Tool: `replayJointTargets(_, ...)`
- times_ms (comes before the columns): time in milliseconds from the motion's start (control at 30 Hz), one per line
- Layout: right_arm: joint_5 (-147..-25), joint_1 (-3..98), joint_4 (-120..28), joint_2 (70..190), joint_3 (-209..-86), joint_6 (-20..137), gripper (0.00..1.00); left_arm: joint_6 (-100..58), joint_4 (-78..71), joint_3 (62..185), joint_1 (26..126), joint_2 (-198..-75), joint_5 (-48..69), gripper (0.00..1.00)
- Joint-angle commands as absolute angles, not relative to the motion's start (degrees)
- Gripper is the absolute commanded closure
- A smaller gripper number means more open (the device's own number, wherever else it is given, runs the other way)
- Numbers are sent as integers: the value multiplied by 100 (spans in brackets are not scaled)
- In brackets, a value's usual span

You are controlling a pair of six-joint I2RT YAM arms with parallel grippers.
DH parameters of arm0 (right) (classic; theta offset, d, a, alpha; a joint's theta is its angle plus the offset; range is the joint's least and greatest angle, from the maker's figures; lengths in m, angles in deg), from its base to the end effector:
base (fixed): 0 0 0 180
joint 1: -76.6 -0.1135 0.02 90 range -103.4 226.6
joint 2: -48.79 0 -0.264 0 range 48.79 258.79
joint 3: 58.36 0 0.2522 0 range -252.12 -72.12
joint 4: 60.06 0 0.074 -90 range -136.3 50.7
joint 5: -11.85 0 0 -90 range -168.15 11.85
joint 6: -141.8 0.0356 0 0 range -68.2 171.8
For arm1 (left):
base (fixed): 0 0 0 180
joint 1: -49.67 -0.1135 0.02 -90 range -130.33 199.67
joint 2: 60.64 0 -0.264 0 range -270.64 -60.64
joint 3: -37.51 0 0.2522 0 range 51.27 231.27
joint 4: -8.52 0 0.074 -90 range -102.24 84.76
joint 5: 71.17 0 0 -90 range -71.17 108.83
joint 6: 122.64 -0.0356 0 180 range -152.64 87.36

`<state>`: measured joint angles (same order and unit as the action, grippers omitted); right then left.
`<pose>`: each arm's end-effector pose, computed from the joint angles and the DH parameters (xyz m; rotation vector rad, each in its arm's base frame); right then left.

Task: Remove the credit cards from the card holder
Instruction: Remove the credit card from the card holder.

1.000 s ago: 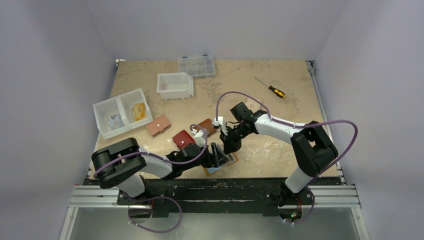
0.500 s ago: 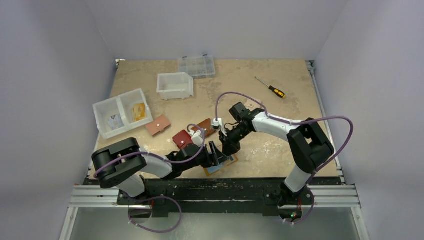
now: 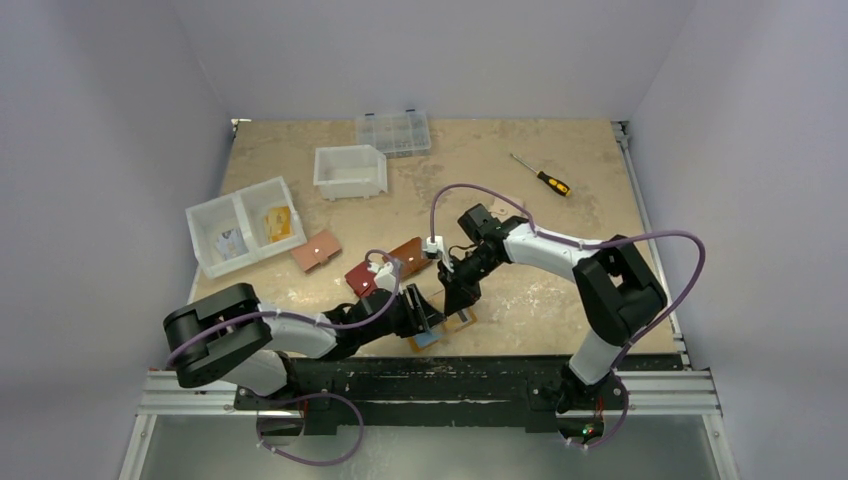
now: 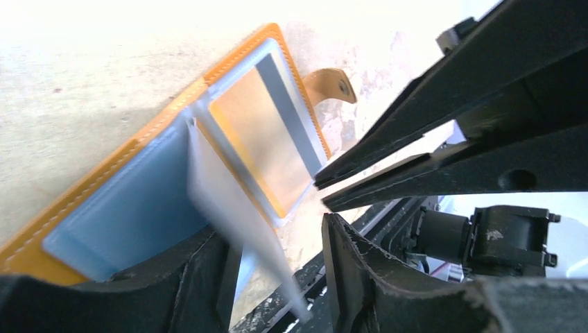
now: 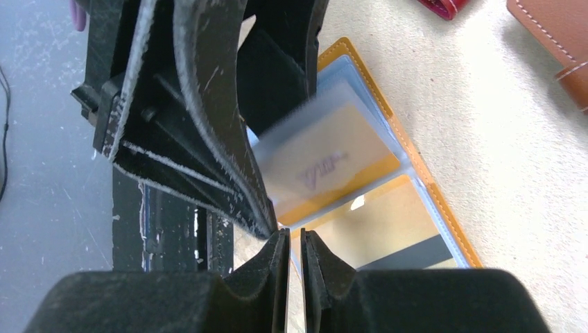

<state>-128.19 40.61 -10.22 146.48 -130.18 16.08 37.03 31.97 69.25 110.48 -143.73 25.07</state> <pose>0.2317 0.2020 0.1712 -1.6715 2.0492 1.2329 0.1216 -0.2098 0.1274 -0.2550 2.3067 -1.2151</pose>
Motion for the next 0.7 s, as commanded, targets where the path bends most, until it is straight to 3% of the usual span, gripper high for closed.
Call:
replayJointTargets(0,-12641,4059,-1145,14200,-13080,1739,80,3820,2721,6769,11035,-14061,2896,51)
replayJointTargets(400,-12474,4109,-1211,13945,-13009,1716,77,4069,2493,6446,11029,-13579,3171,51)
replayJointTargets(667,-12456,4126,-1164,13839,-12989,1643,76,4095,1937,6423,11031,-13252,3430,69)
